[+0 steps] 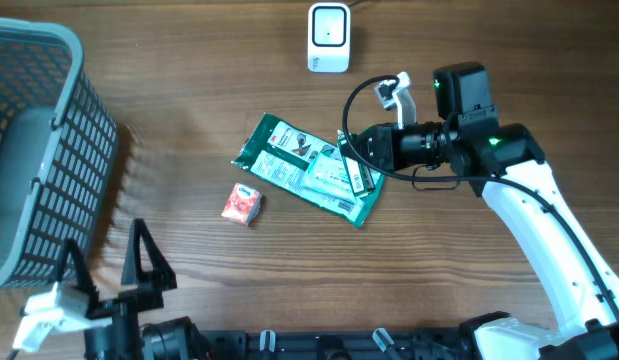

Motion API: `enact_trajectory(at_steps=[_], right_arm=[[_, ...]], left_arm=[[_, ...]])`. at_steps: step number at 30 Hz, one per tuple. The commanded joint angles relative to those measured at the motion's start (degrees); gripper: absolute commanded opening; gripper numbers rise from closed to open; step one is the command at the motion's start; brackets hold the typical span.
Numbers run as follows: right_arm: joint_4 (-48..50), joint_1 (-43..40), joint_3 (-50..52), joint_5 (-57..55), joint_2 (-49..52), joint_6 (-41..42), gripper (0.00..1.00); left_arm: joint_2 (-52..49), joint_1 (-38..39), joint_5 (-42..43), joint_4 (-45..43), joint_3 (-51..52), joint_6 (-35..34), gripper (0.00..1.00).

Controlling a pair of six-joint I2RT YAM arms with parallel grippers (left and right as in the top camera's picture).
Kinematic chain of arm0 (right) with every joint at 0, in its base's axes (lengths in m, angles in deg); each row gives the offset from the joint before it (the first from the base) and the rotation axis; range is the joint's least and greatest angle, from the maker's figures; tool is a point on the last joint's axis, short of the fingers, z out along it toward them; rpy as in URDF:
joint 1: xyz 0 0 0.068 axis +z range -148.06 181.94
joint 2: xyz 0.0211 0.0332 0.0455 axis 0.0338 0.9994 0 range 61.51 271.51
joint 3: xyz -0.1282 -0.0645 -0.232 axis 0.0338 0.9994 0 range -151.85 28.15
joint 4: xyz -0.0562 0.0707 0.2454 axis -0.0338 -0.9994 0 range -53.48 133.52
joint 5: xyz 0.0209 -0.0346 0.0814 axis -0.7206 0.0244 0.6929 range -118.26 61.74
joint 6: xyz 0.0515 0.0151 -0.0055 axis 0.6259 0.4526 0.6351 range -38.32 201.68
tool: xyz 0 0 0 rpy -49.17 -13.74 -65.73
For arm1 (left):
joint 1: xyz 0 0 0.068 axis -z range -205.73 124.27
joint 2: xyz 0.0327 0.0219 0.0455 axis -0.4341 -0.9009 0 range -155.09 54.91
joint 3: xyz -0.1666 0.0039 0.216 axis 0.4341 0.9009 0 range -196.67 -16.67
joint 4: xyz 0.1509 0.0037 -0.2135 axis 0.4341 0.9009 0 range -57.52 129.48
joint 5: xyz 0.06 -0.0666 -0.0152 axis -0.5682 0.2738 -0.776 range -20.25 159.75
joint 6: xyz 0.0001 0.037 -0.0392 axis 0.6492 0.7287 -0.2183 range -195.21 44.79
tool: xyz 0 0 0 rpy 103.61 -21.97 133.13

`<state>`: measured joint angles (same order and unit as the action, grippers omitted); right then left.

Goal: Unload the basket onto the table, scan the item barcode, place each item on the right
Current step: 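Carry the small green box over the white scanner with the right gripper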

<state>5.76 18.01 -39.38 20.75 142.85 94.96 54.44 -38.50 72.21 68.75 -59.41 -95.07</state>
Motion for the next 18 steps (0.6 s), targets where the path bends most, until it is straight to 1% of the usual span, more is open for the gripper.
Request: enact_trajectory(at_steps=[1,3,6,9,10,11,12,15,17,18], right_arm=[[4.2,0.1,-0.3,3.0,-0.5,-4.5,0.24],[7.4,0.1,-0.3,2.5,-0.5,-4.8,0.24],[8.7,0.1,-0.3,1.4,-0.5,-6.4,0.24],[8.6,0.1,-0.3,-1.5,-0.5,-9.1,0.24],[8.6,0.1,-0.3,-2.1,-0.5,-10.5,0.24],[8.7,0.1,-0.3,-4.1,-0.5,-10.6,0.25],[8.6,0.2,-0.3,-7.0,-0.5,-10.6,0.24],[10.1,1.6,-0.3,-14.8,-0.5,-11.6,0.24],[14.1,4.2,-0.3,-24.4,-0.5,-13.1,0.24],[15.4,4.8,-0.3,-28.1,-0.5,-13.4,0.24]], left_arm=[[0.0,-0.1,-0.6,0.8,5.2,-6.3,1.00],[0.0,-0.1,-0.3,1.8,7.6,-6.4,1.00],[0.0,-0.1,-0.4,3.1,7.9,-6.4,1.00],[0.0,-0.1,-0.5,9.9,7.9,-6.2,1.00],[0.0,-0.1,-1.3,12.3,8.2,-5.2,1.00],[0.0,-0.1,-1.4,12.4,9.3,-3.3,1.00],[0.0,-0.1,-1.5,11.2,10.9,-2.9,1.00],[0.0,-0.1,-1.4,5.6,17.2,-3.3,1.00],[0.0,-0.1,-1.4,6.7,21.8,-8.7,1.00],[0.0,-0.1,-1.4,7.6,22.3,-9.1,1.00]])
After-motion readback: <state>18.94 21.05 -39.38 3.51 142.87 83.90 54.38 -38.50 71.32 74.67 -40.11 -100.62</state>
